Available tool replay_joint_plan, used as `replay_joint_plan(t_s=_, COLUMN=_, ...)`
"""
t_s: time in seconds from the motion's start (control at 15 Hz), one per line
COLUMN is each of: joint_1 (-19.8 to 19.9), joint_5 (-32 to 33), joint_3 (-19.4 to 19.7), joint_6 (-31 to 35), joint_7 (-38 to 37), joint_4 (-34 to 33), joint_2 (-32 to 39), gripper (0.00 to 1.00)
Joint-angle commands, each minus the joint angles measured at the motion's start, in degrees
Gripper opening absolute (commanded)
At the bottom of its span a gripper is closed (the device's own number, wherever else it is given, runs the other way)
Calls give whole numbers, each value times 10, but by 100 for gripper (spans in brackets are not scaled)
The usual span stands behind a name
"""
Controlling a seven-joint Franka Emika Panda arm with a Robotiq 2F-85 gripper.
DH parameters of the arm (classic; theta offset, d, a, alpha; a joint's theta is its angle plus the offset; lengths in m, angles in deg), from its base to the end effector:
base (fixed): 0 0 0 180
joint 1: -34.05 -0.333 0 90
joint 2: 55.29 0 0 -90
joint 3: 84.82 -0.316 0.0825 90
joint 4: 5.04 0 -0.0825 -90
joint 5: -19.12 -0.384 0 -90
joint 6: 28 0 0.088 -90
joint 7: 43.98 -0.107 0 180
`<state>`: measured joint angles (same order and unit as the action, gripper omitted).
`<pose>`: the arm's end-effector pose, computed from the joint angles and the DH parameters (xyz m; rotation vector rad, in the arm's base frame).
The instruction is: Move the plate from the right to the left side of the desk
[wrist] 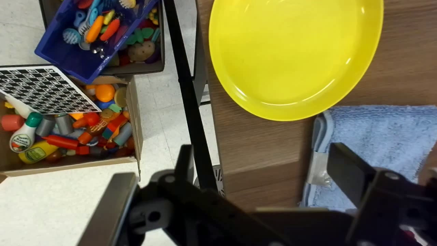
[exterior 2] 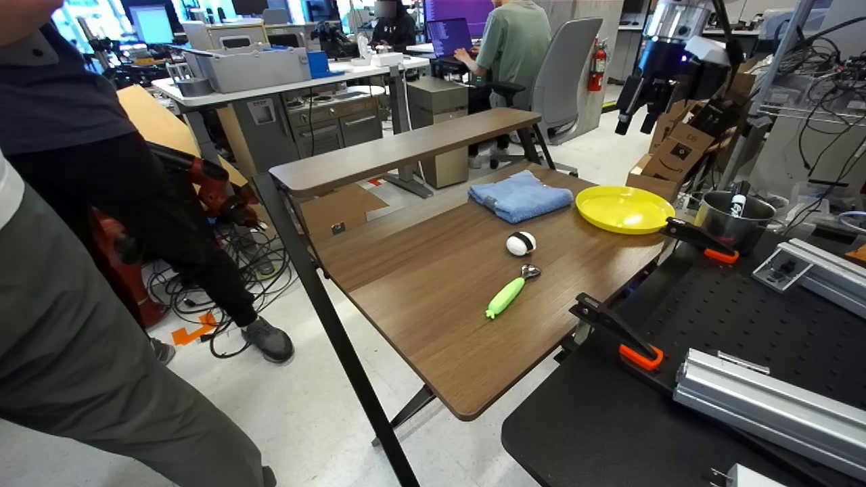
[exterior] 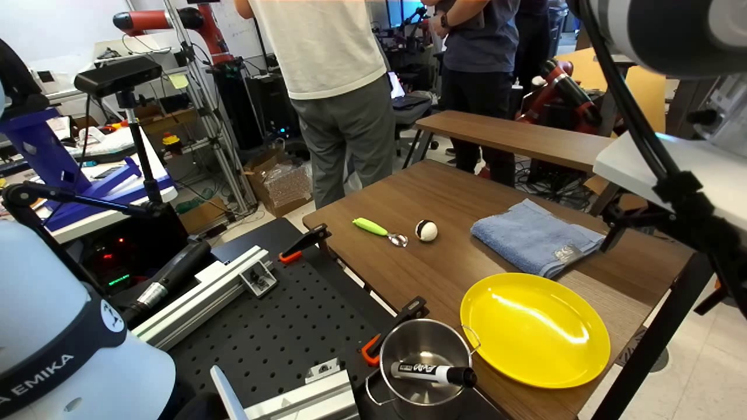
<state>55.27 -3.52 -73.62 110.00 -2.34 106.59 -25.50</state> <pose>0.5228 -0.3248 0.2112 -2.9844 0.1740 -0.0987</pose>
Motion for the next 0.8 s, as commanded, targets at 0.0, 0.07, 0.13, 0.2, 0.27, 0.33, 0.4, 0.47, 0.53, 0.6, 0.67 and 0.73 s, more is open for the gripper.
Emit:
replay_joint_plan(t_s=0.0, joint_1=39, joint_5=16, joint_3=-36, joint_6=22, joint_7=5, joint_4=-44, joint_2=49, gripper=100)
replay_joint_plan(t_s=0.07, joint_1=45, joint_5=21, joint_3=-42, joint_6=25, joint_7=8, joint_4=-53, joint_2=61, gripper=100)
replay_joint_plan(t_s=0.13, joint_1=51, joint_5=25, joint_3=-47, joint_6=32, joint_7=11, joint_4=-57, joint_2=71, gripper=100)
replay_joint_plan(t_s=0.2, joint_1=54, joint_5=32, joint_3=-51, joint_6=32, joint_7=13, joint_4=-64, joint_2=81, gripper=100)
replay_joint_plan(t_s=0.27, joint_1=58, joint_5=42, joint_3=-53, joint_6=38, joint_7=19, joint_4=-68, joint_2=91, gripper=100)
replay_joint_plan(t_s=0.33, joint_1=59, joint_5=55, joint_3=-55, joint_6=42, joint_7=24, joint_4=-71, joint_2=100, gripper=100)
replay_joint_plan(t_s=0.4, joint_1=62, joint_5=72, joint_3=-57, joint_6=49, joint_7=36, joint_4=-72, joint_2=107, gripper=100)
replay_joint_plan(t_s=0.47, joint_1=62, joint_5=89, joint_3=-57, joint_6=54, joint_7=43, joint_4=-73, joint_2=112, gripper=100)
replay_joint_plan(t_s=0.53, joint_1=62, joint_5=107, joint_3=-57, joint_6=66, joint_7=51, joint_4=-71, joint_2=119, gripper=100)
replay_joint_plan(t_s=0.6, joint_1=63, joint_5=124, joint_3=-58, joint_6=74, joint_7=59, joint_4=-69, joint_2=122, gripper=100)
replay_joint_plan(t_s=0.67, joint_1=63, joint_5=139, joint_3=-59, joint_6=87, joint_7=69, joint_4=-64, joint_2=125, gripper=100)
replay_joint_plan(t_s=0.73, joint_1=64, joint_5=151, joint_3=-61, joint_6=98, joint_7=77, joint_4=-61, joint_2=128, gripper=100)
